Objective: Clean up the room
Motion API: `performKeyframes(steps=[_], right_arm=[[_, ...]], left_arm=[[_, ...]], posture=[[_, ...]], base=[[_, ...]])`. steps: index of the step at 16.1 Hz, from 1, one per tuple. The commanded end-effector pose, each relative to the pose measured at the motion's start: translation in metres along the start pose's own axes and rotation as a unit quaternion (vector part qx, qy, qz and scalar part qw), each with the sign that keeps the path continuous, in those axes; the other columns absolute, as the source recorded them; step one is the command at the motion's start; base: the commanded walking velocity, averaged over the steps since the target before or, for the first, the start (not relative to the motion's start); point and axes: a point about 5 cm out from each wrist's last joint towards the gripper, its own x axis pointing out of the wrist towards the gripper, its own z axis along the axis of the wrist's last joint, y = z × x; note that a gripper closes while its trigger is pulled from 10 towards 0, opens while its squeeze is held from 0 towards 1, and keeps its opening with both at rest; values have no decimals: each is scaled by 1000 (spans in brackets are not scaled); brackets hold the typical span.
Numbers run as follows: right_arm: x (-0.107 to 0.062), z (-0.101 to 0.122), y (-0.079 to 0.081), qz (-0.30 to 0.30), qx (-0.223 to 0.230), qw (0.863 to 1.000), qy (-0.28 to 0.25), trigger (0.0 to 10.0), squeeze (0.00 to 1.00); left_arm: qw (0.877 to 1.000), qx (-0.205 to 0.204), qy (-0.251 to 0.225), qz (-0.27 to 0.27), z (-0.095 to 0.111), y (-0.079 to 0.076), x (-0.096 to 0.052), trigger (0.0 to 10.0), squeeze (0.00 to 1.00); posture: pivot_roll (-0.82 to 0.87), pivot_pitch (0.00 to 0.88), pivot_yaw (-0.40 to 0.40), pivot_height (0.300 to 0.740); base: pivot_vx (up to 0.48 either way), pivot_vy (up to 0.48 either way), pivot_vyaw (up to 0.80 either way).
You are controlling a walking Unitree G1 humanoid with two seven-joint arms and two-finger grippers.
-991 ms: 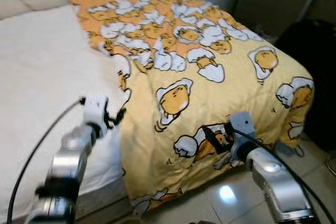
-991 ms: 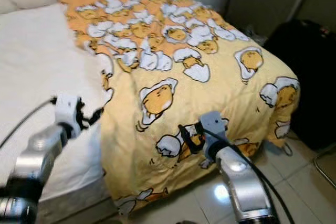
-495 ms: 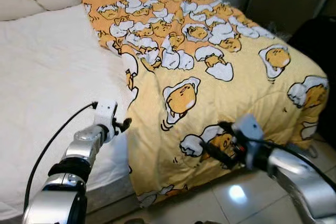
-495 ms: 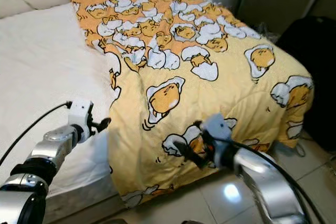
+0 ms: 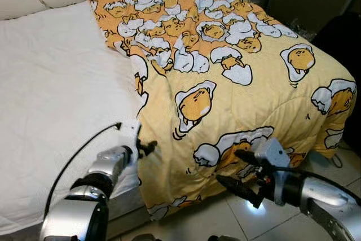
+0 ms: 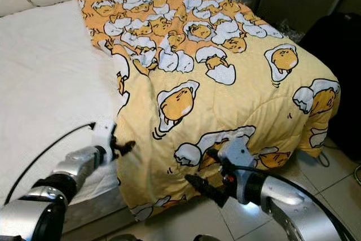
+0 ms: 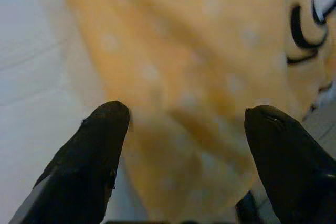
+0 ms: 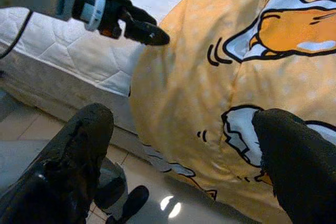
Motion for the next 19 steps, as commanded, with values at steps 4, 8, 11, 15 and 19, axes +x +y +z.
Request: performKeyframes(steps=[4, 8, 11, 15, 19], right_arm=[[-9, 4, 9, 1, -1, 1000, 10, 10000, 0], [-16, 2, 21, 10, 1, 1000, 26, 10000, 0], [-21, 2, 22, 5, 4, 999, 31, 10000, 0], [-27, 4, 22, -3, 1, 999, 40, 10000, 0], [-32, 4, 20, -15, 0, 999, 45, 10000, 0]], left_arm=[[996, 46, 12, 75, -10, 5, 0, 10000, 0], [998, 36, 21, 40, -17, -14, 5, 2157, 0], [997, 43, 36, 46, -24, -17, 5, 0, 0], [993, 77, 51, 68, -28, -12, 3, 0, 0], [992, 88, 58, 74, -32, -10, 2, 0, 0]], posture=[[-160, 54, 75, 740], [-210, 69, 88, 740], [-230, 72, 95, 740], [-251, 82, 90, 740], [-275, 90, 85, 740]], base=[[0, 0, 0], [0, 0, 0], [0, 0, 0], [0, 0, 0], [0, 0, 0]])
